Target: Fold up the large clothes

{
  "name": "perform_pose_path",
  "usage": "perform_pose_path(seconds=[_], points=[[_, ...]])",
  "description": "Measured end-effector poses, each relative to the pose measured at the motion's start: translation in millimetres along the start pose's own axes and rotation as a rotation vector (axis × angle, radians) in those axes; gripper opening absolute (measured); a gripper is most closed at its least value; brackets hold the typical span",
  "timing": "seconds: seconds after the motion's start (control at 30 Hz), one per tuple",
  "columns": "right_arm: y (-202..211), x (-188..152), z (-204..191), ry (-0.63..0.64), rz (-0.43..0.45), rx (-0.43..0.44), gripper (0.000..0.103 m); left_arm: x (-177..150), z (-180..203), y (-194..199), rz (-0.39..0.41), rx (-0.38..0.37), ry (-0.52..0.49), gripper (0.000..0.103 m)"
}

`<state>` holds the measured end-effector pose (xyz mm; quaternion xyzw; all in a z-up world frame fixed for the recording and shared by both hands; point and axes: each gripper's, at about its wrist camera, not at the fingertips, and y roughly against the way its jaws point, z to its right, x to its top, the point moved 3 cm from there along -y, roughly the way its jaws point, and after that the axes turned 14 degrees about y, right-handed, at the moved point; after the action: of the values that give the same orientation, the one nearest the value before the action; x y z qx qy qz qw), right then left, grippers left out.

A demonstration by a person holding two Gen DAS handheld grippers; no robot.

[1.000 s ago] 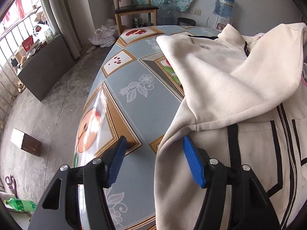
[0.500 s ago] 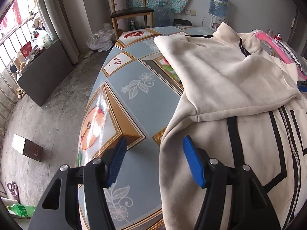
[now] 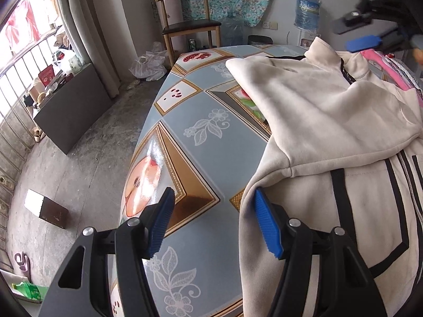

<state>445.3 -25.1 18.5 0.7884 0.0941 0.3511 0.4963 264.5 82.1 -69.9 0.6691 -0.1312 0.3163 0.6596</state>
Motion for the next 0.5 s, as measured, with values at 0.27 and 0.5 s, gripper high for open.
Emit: perform_pose_path(seconds=[0.27, 0.5], points=[[-87.3, 69.2, -24.5, 0.050, -0.142, 0.026, 0.049, -3.1, -7.7, 0.3, -0.004, -0.030, 0.074, 0.060], [-114.6, 65.1, -37.9, 0.140, -0.306, -0.052, 0.028, -4.2, -9.4, 1.7, -0.003, -0.039, 0.088, 0.060]])
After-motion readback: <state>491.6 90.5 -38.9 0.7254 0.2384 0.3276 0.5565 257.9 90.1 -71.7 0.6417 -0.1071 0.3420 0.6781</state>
